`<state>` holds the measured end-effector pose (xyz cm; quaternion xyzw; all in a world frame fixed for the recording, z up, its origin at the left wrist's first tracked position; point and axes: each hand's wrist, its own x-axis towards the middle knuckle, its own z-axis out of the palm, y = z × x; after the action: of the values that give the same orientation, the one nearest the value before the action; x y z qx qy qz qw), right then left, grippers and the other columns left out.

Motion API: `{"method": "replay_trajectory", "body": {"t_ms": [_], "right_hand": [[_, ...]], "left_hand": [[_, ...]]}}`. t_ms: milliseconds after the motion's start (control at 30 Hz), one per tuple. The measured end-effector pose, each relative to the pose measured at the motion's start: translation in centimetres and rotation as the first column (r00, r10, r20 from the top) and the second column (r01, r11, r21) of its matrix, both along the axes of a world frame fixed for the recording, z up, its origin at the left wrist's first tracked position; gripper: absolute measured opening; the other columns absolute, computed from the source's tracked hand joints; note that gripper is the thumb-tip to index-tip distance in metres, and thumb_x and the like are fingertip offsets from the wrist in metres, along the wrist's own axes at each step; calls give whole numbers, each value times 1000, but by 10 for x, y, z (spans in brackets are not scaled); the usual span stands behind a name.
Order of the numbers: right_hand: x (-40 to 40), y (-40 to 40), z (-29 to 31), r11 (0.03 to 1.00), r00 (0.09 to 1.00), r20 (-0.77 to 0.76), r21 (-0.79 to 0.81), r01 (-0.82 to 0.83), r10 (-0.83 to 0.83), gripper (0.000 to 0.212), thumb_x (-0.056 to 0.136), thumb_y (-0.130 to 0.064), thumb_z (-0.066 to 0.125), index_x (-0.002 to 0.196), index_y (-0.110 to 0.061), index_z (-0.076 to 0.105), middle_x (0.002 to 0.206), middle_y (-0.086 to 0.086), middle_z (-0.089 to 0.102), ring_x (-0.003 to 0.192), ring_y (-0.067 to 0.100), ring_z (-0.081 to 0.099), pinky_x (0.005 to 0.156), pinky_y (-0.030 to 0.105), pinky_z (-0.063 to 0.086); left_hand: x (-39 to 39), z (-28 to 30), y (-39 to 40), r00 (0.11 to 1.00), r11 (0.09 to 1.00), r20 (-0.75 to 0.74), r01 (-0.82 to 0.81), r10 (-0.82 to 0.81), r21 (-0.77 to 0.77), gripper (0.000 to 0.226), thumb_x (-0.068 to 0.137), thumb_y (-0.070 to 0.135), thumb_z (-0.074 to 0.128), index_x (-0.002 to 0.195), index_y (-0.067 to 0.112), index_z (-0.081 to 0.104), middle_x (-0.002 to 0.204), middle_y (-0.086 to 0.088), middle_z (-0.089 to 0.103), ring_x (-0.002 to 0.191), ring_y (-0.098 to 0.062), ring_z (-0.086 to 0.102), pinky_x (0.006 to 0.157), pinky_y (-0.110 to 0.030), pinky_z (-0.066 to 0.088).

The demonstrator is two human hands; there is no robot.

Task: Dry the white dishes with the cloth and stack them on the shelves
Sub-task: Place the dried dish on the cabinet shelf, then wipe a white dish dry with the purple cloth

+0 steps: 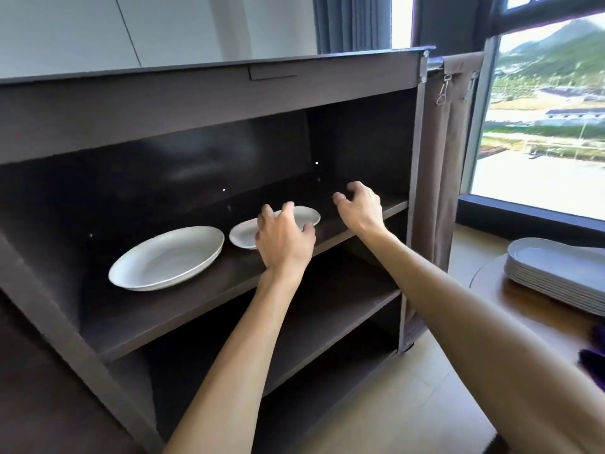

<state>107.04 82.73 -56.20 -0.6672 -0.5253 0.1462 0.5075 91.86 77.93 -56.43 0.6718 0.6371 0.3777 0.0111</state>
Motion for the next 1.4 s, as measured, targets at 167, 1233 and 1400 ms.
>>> {"method": "replay_trajectory", "body": {"t_ms": [167, 1233, 1400], "right_hand": [[81, -67, 9, 965, 984, -38, 190, 179, -175, 36, 95, -30, 62, 127, -14, 65, 123, 5, 68, 107, 17, 65, 95, 35, 55], [418, -303, -121, 327, 231, -365, -229, 917, -902, 57, 91, -28, 68, 135, 1, 45, 133, 22, 57, 120, 39, 57, 97, 43, 48], [429, -302, -124, 306, 228, -295, -257, 917, -928, 48, 90, -12, 58, 135, 1, 48, 135, 20, 58, 122, 37, 56, 98, 44, 49]], "left_hand": [[89, -8, -23, 938, 944, 117, 315, -325, 98, 50, 97, 30, 64, 144, 18, 55, 158, -17, 40, 142, -33, 42, 110, -46, 40], [509, -104, -134, 613, 498, 518, 789, -597, -360, 50, 100, 44, 60, 135, 8, 57, 133, -16, 65, 122, -36, 60, 95, -38, 46], [523, -99, -131, 652, 531, 440, 758, -617, -379, 38, 99, 35, 65, 125, 8, 65, 126, -13, 69, 115, -33, 64, 84, -35, 45]]}}
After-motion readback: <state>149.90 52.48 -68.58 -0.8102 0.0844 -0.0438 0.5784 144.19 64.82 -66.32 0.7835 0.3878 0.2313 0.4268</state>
